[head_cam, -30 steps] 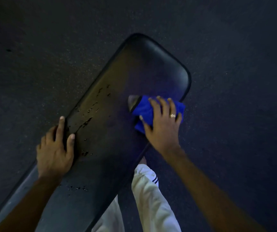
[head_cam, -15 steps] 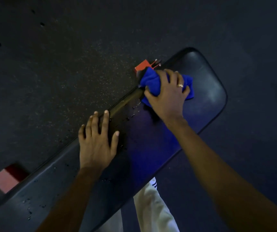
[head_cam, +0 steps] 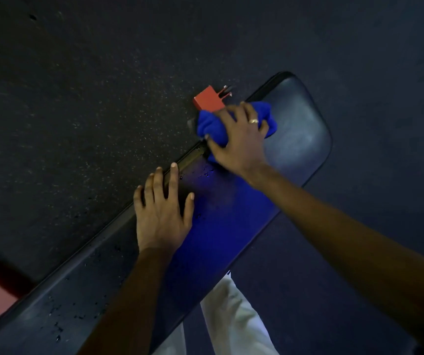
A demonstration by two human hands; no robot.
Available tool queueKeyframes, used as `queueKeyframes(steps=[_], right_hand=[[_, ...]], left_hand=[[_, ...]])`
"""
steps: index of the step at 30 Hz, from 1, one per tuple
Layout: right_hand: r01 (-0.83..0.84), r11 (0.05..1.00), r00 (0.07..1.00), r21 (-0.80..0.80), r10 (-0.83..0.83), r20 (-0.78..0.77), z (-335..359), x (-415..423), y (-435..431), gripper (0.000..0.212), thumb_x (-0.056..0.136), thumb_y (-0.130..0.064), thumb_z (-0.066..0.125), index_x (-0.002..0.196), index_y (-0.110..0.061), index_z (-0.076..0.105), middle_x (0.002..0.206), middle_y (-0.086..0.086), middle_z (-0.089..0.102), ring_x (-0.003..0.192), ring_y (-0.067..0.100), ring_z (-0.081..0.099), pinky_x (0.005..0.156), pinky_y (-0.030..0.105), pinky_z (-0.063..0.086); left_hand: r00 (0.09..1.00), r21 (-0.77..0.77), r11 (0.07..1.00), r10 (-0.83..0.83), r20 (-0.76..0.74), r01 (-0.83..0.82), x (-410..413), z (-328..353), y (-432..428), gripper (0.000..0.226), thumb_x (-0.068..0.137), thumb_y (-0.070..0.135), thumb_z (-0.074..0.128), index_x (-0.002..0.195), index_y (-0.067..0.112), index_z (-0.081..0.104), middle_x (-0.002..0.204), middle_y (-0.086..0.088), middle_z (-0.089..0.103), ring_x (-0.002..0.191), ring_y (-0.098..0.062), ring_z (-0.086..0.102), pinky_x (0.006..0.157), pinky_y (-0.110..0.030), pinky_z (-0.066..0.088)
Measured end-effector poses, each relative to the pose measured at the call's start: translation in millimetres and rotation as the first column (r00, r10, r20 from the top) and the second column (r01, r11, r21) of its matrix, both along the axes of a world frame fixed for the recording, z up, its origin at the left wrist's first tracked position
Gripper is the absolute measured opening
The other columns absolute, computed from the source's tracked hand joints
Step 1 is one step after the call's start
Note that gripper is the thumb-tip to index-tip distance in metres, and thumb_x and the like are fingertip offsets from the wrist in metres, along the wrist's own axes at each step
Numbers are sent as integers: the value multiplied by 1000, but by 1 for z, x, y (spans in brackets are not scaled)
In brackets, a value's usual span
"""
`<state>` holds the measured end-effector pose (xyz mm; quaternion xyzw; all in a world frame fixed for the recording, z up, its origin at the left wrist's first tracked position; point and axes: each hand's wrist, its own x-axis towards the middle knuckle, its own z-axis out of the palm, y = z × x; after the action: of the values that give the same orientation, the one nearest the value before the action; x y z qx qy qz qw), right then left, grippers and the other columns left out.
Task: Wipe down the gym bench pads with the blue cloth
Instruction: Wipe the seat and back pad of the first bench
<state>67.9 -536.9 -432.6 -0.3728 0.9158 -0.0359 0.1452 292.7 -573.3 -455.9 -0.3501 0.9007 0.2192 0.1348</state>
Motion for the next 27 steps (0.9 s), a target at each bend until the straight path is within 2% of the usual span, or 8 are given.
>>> queueKeyframes(steps=[4,7,10,14,17,22,24,27], right_hand=[[-248,966,968,76,246,41,9,-10,13,58,93,-61,53,144,-33,49,148,-2,46,144,28,31,106,66,30],[-26,996,997,85,31,-68,1,-37,8,58,93,-64,51,141,-32,52,146,-2,48,142,26,35,106,64,33],[248,967,961,-56,-253,-113,-7,-4,17,58,92,-61,54,142,-32,52,148,-3,47,144,26,33,108,64,33],[159,986,987,-53,-160,-14,-4,76,63,64,92,-57,60,149,-34,45,155,-5,41,149,25,27,112,59,27],[60,998,996,15,-59,-61,-2,56,103,65,91,-59,60,150,-35,43,154,-2,42,147,27,33,108,58,34],[501,861,854,-80,-508,-111,-9,-14,99,63,93,-63,52,145,-28,49,146,2,48,138,28,41,104,61,39],[465,881,876,-83,-472,-101,-10,11,103,64,93,-62,51,148,-30,46,151,1,45,143,29,36,105,61,37],[193,981,981,-17,-193,-15,-3,86,138,69,92,-56,54,154,-34,36,159,-1,35,150,30,26,110,62,32]], left_hand=[[1000,12,1000,23,-19,-23,-1,-2,0,74,102,53,41,163,19,17,157,-20,36,144,-37,37,115,-60,30],[999,13,1000,24,-34,-23,0,-2,-1,73,103,52,40,163,18,17,157,-20,37,144,-38,37,114,-60,30],[998,11,1000,30,-47,-29,0,-4,0,72,102,54,35,163,18,18,157,-20,37,143,-37,37,114,-60,29],[997,10,999,41,-60,-40,0,-6,0,72,103,54,37,163,19,18,156,-19,38,143,-36,37,115,-59,29],[995,-7,999,49,-85,-49,1,-8,1,72,102,55,35,163,18,19,156,-19,39,142,-36,38,114,-59,29],[995,-53,997,50,-88,-55,1,-11,4,72,103,54,35,163,18,19,155,-21,38,141,-39,38,113,-61,29],[994,-67,996,52,-93,-58,1,-11,5,72,103,54,35,163,18,19,155,-21,39,140,-40,39,113,-61,29],[993,-88,993,64,-99,-73,0,-10,6,71,102,54,34,162,18,20,154,-22,40,138,-42,39,112,-62,29]])
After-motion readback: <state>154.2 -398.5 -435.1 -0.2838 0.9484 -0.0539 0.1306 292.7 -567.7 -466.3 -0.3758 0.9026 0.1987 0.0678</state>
